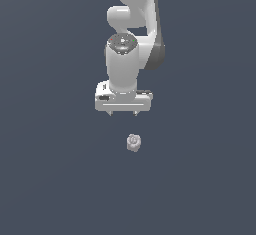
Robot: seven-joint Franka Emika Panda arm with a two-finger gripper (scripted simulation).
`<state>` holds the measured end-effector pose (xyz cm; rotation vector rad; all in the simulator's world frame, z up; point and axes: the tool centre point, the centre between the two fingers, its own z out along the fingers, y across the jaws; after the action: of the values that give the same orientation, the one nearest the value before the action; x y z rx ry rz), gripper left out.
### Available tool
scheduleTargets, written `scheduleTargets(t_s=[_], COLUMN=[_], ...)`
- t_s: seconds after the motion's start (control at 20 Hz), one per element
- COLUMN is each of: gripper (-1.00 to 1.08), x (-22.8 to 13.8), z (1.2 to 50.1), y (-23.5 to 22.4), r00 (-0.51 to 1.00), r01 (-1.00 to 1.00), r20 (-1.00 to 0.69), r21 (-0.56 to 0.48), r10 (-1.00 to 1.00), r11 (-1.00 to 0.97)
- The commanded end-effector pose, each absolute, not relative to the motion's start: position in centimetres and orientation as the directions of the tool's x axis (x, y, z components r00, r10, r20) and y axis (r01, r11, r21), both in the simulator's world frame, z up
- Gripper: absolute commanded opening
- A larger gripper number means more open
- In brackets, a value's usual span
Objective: Pick up the object and move it to a goal position.
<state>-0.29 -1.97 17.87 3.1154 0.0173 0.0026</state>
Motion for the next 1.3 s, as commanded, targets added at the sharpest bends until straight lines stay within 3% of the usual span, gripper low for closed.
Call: scheduleTargets(t_s=[0.0, 0.75, 1.25], gripper=[1.00, 1.00, 1.00], x=[-0.3, -0.1, 2.8], z=[17.9, 17.7, 15.0], y=[-2.0, -0.6, 0.7], r00=[1.000, 0.997, 0.991], r01=[0.011, 0.078, 0.131], r20=[0.002, 0.008, 0.003], r21=[0.026, 0.050, 0.033], r10=[0.011, 0.079, 0.131], r11=[-1.000, -0.996, -0.991])
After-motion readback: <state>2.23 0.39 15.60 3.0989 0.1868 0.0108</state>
